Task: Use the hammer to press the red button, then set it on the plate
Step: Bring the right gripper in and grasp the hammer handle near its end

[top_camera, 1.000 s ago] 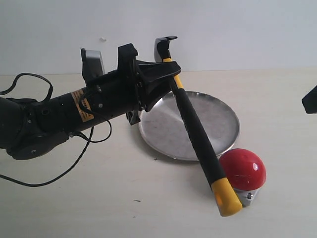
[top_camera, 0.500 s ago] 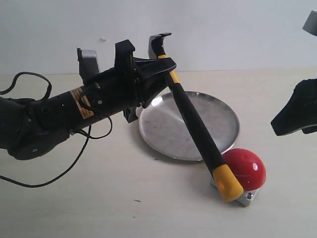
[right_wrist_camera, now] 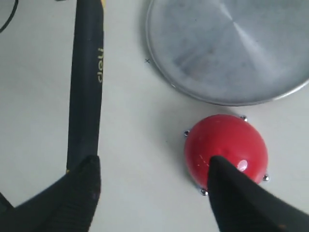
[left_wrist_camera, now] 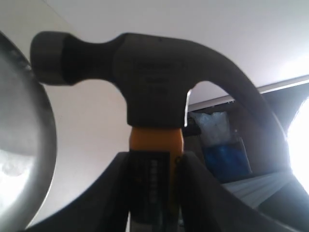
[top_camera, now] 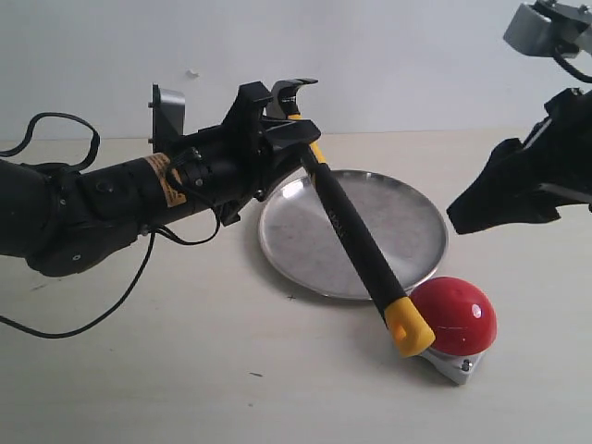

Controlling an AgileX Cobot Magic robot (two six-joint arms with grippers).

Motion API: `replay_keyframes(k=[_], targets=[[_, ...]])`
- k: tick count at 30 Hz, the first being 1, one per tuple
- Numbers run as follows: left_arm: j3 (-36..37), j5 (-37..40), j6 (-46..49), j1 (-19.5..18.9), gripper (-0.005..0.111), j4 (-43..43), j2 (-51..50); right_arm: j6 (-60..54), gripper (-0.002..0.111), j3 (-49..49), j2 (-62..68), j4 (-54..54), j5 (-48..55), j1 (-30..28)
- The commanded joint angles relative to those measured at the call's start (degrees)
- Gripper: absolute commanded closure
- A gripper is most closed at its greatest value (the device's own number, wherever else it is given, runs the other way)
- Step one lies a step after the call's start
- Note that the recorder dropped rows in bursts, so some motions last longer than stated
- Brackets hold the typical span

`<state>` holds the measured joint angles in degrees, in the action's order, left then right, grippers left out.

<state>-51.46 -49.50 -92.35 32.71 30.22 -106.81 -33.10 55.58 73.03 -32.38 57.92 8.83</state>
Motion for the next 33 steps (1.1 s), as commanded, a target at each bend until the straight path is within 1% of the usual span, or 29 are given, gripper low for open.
replay_keyframes(k=[1,5,8,10,11,12,13,14,15,17,18,19,20,23,25,30,33], targets=[[-2.5,-1.8,0.5,-0.1,0.107,-0.5,0.8,-7.0,0.04,0.3,1.9,-4.9,0.4,0.1],[-3.1,0.6,0.9,-0.1,0.107,-0.5,0.7,-14.4,0.048,0.3,3.3,-11.9,-0.6,0.1],[-3.1,0.7,0.9,-0.1,0.107,-0.7,0.0,-14.9,0.057,0.3,3.3,-13.1,-5.3,0.1],[-3.1,0.7,1.2,-0.1,0.107,-0.8,-0.6,-13.5,0.065,0.2,3.3,-13.1,-6.8,0.1],[-3.4,0.7,1.9,-0.1,0.107,-1.0,-1.5,-13.2,0.066,0.2,3.7,-12.9,-6.6,0.1],[-3.9,0.7,2.0,-0.2,0.107,-1.0,-1.9,-13.2,0.062,0.2,3.9,-12.8,-6.1,0.1],[-5.1,0.8,2.0,-0.2,0.107,-0.7,-2.7,-13.4,0.051,0.2,4.8,-12.1,-4.9,0.1],[-5.6,0.9,2.0,-0.2,0.107,-0.6,-3.0,-13.4,0.046,0.2,5.3,-11.7,-4.8,0.1],[-6.7,1.4,2.0,-0.2,0.107,-0.4,-3.4,-13.4,0.046,0.2,6.3,-11.4,-5.8,0.1],[-7.8,2.0,2.0,-0.2,0.107,-0.4,-3.9,-14.2,0.05,0.2,7.9,-11.0,-5.9,0.1],[-8.1,2.6,2.0,-0.2,0.107,-0.4,-3.9,-14.8,0.049,0.2,8.3,-11.0,-5.9,0.5],[-8.5,4.1,2.0,-0.2,0.107,-0.4,-3.9,-15.2,0.044,0.2,8.5,-10.4,-6.0,1.2],[-8.7,4.4,2.0,-0.2,0.107,-0.5,-3.9,-15.2,0.043,0.2,8.5,-9.8,-6.5,2.2],[-9.3,4.4,2.0,-0.2,0.107,0.4,-3.9,-14.7,0.043,0.2,8.5,-7.6,-9.9,6.3],[-9.3,4.4,2.0,-0.2,0.107,0.7,-3.9,-11.6,0.043,0.5,9.7,-7.0,-10.7,7.8],[-9.3,4.7,2.0,-0.2,0.107,0.9,-3.9,-2.4,0.042,3.3,14.0,2.1,-8.7,9.7],[-9.3,4.7,2.0,-0.2,0.107,1.1,-3.9,-1.5,0.042,4.7,15.4,2.6,-8.6,10.8]])
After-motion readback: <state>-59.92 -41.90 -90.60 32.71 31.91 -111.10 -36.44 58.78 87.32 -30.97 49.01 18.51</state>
